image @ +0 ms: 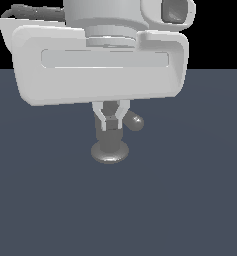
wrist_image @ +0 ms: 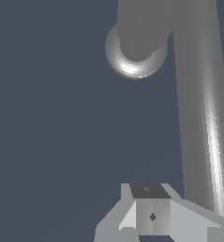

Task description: Turn on the faucet by rotating a designated handle.

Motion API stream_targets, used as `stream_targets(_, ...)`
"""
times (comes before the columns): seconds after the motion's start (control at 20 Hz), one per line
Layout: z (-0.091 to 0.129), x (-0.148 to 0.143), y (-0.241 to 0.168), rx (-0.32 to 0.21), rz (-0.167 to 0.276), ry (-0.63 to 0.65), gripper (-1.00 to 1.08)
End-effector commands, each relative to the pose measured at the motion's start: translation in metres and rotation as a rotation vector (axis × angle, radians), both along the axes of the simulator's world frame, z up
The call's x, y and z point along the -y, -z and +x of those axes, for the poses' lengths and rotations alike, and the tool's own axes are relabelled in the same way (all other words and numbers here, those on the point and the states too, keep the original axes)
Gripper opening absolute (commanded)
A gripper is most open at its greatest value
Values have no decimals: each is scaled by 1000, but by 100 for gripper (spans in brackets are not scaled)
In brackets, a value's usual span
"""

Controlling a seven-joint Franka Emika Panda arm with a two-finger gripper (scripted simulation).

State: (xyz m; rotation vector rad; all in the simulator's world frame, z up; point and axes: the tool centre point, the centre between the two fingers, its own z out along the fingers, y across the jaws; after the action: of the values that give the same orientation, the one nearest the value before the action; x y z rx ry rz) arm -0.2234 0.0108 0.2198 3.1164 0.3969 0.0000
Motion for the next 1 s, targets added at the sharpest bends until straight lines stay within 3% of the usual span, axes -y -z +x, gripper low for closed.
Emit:
stream_targets(0.0, 4, 10, 0, 0, 0, 0, -100)
stream_targets(0.95, 37, 83, 0, 0, 0, 0, -100)
